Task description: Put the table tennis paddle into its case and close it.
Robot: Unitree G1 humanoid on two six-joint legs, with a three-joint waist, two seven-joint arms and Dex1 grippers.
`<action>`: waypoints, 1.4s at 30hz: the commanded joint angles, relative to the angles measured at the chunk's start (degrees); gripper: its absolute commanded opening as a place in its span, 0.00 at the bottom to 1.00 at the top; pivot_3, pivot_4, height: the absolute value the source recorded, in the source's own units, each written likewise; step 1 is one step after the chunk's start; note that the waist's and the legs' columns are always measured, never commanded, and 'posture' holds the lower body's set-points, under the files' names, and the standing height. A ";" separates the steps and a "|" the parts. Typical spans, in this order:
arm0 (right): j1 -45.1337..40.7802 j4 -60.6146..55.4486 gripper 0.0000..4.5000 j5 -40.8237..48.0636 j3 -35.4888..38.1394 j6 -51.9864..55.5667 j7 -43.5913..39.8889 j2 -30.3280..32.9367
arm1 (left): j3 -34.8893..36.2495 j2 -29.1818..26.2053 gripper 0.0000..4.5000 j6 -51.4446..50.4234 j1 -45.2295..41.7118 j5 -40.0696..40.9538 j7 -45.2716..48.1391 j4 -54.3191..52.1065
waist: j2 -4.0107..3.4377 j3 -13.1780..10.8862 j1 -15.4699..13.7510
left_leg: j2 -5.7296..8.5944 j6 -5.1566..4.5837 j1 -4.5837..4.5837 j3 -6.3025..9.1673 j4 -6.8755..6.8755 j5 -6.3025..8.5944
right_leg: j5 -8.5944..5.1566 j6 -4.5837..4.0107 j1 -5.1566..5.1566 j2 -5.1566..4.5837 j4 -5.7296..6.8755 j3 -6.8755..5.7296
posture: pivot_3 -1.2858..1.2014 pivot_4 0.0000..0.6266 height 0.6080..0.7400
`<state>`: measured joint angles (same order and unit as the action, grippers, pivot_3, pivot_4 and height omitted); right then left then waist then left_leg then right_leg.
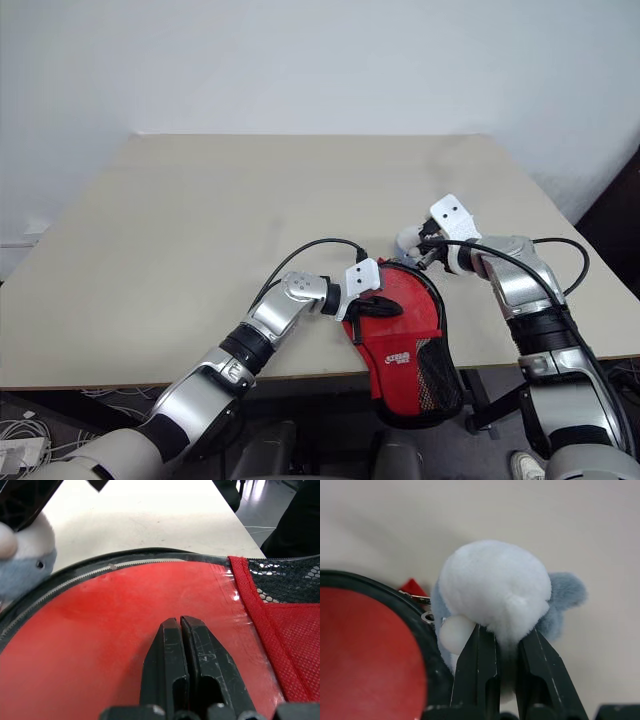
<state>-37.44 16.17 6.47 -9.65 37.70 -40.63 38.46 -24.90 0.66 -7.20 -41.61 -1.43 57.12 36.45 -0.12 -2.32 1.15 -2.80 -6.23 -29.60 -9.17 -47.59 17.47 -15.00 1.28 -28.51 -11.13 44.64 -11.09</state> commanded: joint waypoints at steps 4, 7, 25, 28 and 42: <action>1.05 -1.34 0.00 -2.07 2.67 -1.61 -0.53 5.10 | -1.44 -0.49 0.00 -0.84 0.74 -1.88 0.36 1.77 | 0.00 0.00 -0.04 | 0.00 0.00 0.00 0.01 0.00 0.00 | 0.00 0.00 0.00 -0.01 0.00 -0.01 | 0.52 0.00 0.35; 3.76 -3.16 0.00 -1.71 3.46 -1.72 -1.90 7.97 | -1.55 -0.54 0.00 -0.98 0.78 -1.95 0.57 1.68 | -0.01 0.00 -0.09 | 0.00 -0.01 0.00 0.01 -0.01 0.00 | 0.00 0.01 0.01 -0.02 0.00 -0.02 | 0.52 0.00 0.35; 29.49 -27.19 0.00 4.40 16.61 1.71 -9.83 20.75 | -1.37 -0.96 0.00 -0.07 -0.89 -1.77 2.04 3.40 | 0.04 -0.03 -0.49 | 0.00 -0.15 -0.02 0.18 -0.06 0.08 | -0.02 0.03 0.11 -0.07 -0.06 -0.12 | 0.52 0.00 0.35; 34.72 -31.45 0.00 6.13 19.41 1.41 -12.59 22.45 | -1.31 -1.06 0.00 0.32 -1.10 -1.74 2.30 3.72 | 0.04 -0.03 -0.87 | -0.02 -0.19 -0.02 0.22 -0.06 0.10 | -0.03 0.03 0.13 -0.08 -0.09 -0.14 | 0.52 0.00 0.35; 54.44 -42.84 0.00 8.14 29.82 -5.50 -25.27 27.48 | -0.88 -1.86 0.00 1.73 -2.25 -1.87 3.49 5.66 | 0.11 -0.05 -1.35 | -0.05 -0.59 -0.02 0.35 -0.08 0.33 | -0.04 0.06 0.21 -0.05 -0.17 -0.19 | 0.52 0.00 0.35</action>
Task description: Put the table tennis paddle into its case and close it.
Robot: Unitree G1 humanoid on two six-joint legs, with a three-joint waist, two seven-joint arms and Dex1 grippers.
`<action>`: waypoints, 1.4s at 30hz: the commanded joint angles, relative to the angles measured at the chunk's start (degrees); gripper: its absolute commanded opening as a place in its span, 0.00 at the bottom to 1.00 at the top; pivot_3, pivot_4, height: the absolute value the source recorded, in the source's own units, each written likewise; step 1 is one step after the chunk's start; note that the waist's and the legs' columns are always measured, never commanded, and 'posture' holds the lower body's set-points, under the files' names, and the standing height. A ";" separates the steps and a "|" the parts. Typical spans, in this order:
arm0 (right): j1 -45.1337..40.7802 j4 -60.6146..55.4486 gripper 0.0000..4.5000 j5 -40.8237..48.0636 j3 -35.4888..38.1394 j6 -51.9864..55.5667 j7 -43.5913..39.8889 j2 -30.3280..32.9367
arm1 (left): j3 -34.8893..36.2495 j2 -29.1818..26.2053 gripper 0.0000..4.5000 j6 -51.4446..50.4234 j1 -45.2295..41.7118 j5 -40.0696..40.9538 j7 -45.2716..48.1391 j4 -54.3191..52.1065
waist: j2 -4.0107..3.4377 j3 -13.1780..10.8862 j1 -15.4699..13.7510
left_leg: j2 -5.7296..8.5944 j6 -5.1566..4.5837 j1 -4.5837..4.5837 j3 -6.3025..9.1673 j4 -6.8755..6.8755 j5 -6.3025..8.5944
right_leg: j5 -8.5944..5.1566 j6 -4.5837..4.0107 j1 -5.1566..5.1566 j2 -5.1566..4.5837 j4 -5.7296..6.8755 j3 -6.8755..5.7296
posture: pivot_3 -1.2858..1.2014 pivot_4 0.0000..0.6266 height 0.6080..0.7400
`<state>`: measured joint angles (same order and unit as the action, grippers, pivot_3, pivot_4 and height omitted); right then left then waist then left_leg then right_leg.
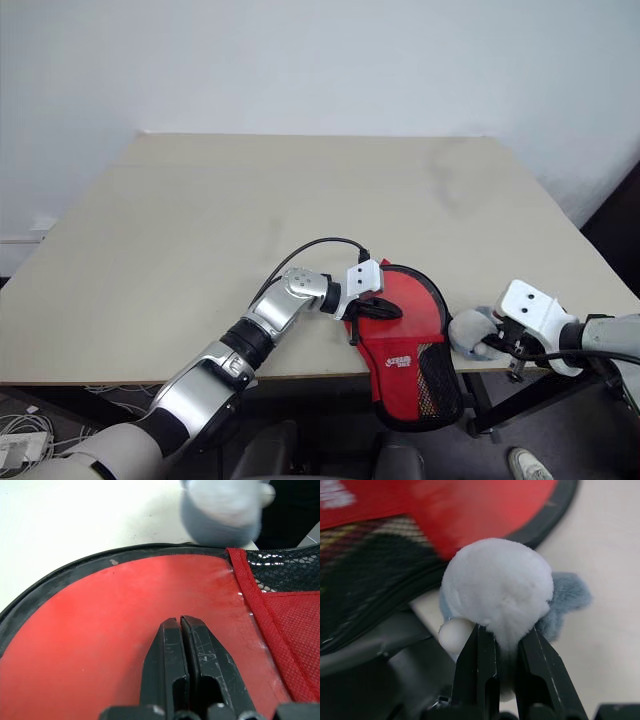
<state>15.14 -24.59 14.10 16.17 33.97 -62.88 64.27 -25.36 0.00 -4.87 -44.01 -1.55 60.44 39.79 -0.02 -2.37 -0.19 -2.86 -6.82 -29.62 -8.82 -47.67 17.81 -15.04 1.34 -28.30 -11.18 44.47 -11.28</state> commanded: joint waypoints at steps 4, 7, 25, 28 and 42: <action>5.38 -3.83 0.00 1.15 6.24 -2.93 -6.72 2.46 | -0.41 -1.22 0.00 -0.48 -0.07 -1.77 0.18 2.71 | 0.08 -0.03 -0.01 | -0.01 -0.01 0.00 0.03 0.00 0.00 | 0.00 0.00 0.01 0.00 -0.02 -0.02 | 0.52 0.00 0.35; 8.46 -5.02 0.00 0.88 8.04 -4.59 -9.71 2.96 | -0.41 -1.27 0.00 -0.39 -0.08 -1.77 0.20 2.83 | 0.13 -0.06 -0.02 | -0.01 -0.03 -0.02 0.06 0.01 0.02 | 0.00 0.00 0.02 0.00 -0.05 -0.02 | 0.52 0.00 0.35; 20.11 -10.48 0.00 3.16 19.14 -11.49 -26.19 2.21 | -0.27 -1.27 0.00 0.26 -0.58 -1.90 -0.04 4.12 | 0.18 -0.07 -0.02 | -0.02 -0.08 -0.01 0.27 0.08 0.05 | 0.03 0.04 0.22 0.07 -0.38 0.03 | 0.52 0.00 0.35; 20.62 -12.42 0.00 5.39 21.22 -10.73 -28.43 1.74 | -0.19 -1.13 0.00 0.48 -0.91 -1.90 -0.14 4.68 | 0.15 -0.04 -0.02 | -0.01 -0.08 0.00 0.42 0.13 0.05 | 0.06 0.08 0.30 0.17 -0.59 -0.01 | 0.52 0.00 0.35; 23.01 -18.95 0.00 12.00 25.39 -7.32 -29.62 2.07 | 0.45 -0.56 0.00 1.42 -1.83 -2.16 -0.61 6.70 | 0.15 -0.03 -0.05 | 0.03 -0.16 0.06 0.86 0.13 0.10 | 0.07 0.10 0.63 0.19 -0.79 -0.41 | 0.52 0.00 0.35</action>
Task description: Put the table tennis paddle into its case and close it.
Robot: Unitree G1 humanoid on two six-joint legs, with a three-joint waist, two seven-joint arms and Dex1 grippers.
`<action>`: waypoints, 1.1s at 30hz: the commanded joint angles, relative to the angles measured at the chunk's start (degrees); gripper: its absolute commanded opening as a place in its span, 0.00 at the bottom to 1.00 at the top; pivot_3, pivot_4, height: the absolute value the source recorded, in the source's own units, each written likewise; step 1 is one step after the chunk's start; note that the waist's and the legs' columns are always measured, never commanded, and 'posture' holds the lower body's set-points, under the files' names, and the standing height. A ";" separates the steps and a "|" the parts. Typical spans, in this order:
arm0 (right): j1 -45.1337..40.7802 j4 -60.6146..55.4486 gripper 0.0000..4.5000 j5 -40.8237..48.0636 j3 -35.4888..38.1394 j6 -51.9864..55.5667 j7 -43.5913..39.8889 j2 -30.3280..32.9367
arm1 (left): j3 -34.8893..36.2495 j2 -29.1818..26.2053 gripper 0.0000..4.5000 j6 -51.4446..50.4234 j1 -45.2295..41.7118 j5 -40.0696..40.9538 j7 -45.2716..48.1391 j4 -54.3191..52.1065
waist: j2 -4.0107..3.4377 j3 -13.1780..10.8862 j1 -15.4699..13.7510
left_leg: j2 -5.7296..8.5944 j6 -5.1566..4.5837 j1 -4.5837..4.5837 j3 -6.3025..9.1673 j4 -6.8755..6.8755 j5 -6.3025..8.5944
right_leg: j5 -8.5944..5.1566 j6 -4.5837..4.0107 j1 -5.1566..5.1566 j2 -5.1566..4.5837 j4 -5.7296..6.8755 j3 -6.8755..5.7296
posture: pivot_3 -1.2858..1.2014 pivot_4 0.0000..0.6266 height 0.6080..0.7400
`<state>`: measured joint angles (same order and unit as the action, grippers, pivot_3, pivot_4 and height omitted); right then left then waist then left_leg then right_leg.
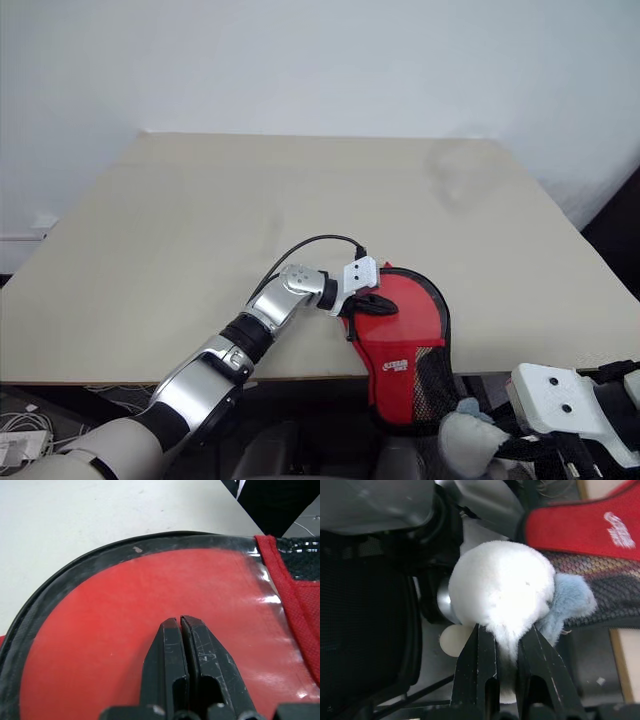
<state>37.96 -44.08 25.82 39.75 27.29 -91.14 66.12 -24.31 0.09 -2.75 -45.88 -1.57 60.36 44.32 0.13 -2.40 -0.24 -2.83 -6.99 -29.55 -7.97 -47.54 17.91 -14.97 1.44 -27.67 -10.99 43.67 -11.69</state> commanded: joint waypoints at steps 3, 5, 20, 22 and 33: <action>-0.51 2.79 0.00 -2.38 0.53 -1.82 -0.60 0.13 | -0.74 -0.62 0.00 -0.48 0.11 -2.38 -0.59 2.23 | 0.00 0.00 0.02 | 0.04 0.00 0.05 0.06 0.00 0.00 | 0.00 0.00 0.12 0.00 -0.03 -0.04 | 0.52 0.00 0.35; -1.92 4.02 0.00 -3.85 -0.91 -2.10 1.36 0.15 | -0.73 -0.63 0.00 -0.45 0.10 -2.40 -0.64 2.21 | 0.01 0.00 0.03 | 0.06 -0.01 0.05 0.09 0.00 0.00 | 0.00 0.00 0.14 -0.01 -0.03 -0.04 | 0.52 0.00 0.35; -25.54 12.92 0.62 5.41 -7.57 8.56 11.33 1.75 | 1.60 -5.38 0.00 -7.23 3.03 1.31 3.38 -12.11 | -0.24 0.07 0.00 | 0.12 0.03 0.01 0.22 0.05 -0.02 | -0.01 -0.01 -0.01 0.04 -0.03 -0.06 | 0.52 0.00 0.35; -30.12 14.58 0.79 6.40 -9.80 9.94 14.28 1.18 | 1.98 -6.29 0.00 -8.25 3.63 1.59 3.48 -14.36 | -0.22 0.06 -0.01 | 0.17 0.16 0.01 0.22 0.03 -0.09 | 0.00 -0.01 0.02 0.00 -0.04 -0.06 | 0.52 0.00 0.35; -49.28 21.42 1.00 4.70 -22.22 16.96 37.09 -9.17 | 8.42 -12.96 0.44 -16.93 8.37 6.41 0.98 -30.16 | -0.23 0.03 0.02 | 0.29 0.37 -0.12 0.19 0.04 -0.21 | 0.00 0.00 -0.10 -0.08 -0.05 -0.03 | 0.52 0.00 0.35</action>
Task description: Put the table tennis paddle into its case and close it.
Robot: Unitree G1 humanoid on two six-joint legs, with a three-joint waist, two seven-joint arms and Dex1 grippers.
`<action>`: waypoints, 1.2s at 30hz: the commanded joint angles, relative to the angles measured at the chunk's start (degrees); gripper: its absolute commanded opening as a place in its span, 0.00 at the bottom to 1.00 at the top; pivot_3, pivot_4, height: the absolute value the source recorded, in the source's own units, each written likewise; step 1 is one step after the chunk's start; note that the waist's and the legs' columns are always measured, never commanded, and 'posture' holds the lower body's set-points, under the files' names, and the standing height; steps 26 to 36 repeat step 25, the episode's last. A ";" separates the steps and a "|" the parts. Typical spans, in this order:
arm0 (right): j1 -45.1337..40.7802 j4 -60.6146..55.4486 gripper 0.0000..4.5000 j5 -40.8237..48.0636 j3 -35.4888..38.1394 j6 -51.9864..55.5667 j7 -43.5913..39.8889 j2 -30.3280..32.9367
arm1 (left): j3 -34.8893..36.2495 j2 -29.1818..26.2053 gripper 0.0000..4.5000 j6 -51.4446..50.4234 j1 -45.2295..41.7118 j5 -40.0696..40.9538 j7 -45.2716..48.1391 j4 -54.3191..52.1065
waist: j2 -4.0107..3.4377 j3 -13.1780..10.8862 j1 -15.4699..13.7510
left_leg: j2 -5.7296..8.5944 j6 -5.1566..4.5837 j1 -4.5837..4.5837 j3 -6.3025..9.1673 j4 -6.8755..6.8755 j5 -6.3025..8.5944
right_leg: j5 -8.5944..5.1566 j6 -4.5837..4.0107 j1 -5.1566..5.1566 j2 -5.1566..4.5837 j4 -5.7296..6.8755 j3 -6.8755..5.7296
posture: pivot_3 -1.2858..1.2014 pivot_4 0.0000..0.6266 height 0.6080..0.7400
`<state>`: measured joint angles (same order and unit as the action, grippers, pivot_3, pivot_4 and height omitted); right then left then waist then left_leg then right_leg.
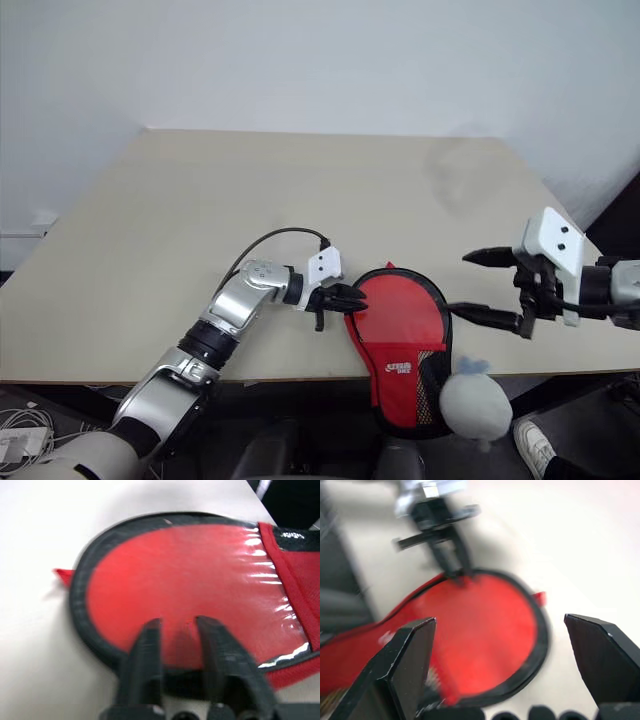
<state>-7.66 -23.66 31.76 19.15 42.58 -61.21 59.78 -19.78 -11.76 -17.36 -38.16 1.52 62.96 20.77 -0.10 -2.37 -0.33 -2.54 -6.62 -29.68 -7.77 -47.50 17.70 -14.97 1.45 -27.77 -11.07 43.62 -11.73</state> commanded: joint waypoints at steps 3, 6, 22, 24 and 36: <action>-6.00 0.96 1.00 -1.54 -3.06 4.17 13.60 -7.28 | 7.72 -3.54 0.67 -6.02 2.79 5.95 -3.60 -12.72 | -0.05 0.01 0.14 | 0.00 0.04 0.01 -0.03 0.02 -0.02 | 0.00 0.00 -0.01 0.01 0.02 0.04 | 0.52 0.00 0.35; -7.41 0.49 1.00 -1.10 -4.02 6.00 18.29 -11.21 | 12.36 -5.86 0.92 -10.21 4.77 8.55 -6.98 -18.40 | -0.14 0.01 0.09 | 0.00 0.10 0.03 -0.07 0.05 -0.06 | 0.01 -0.01 -0.02 0.03 0.04 0.05 | 0.52 0.00 0.35; -17.93 8.66 1.00 -3.19 -14.36 6.31 26.04 -23.93 | 35.03 -20.92 1.00 -13.38 21.32 15.87 -18.73 -25.87 | -0.10 0.02 0.46 | 0.03 0.40 0.79 -1.25 0.93 -0.23 | 0.03 -0.04 -0.31 0.26 0.17 0.89 | 0.52 0.00 0.35; -19.35 10.65 1.00 -3.97 -15.57 5.87 26.57 -25.35 | 35.50 -20.76 1.00 -13.38 23.05 16.11 -20.00 -26.22 | -0.09 0.02 0.14 | 0.07 0.56 0.71 -1.33 1.02 -0.32 | 0.04 -0.06 -0.43 0.24 0.19 0.96 | 0.52 0.00 0.35; -19.87 11.45 1.00 -4.30 -16.25 5.49 26.73 -26.05 | 35.48 -20.70 1.00 -13.37 23.93 15.98 -20.56 -26.45 | -0.09 0.02 0.14 | 0.12 0.62 0.71 -1.38 1.09 -0.35 | 0.04 -0.06 -0.44 0.24 0.20 1.04 | 0.52 0.00 0.35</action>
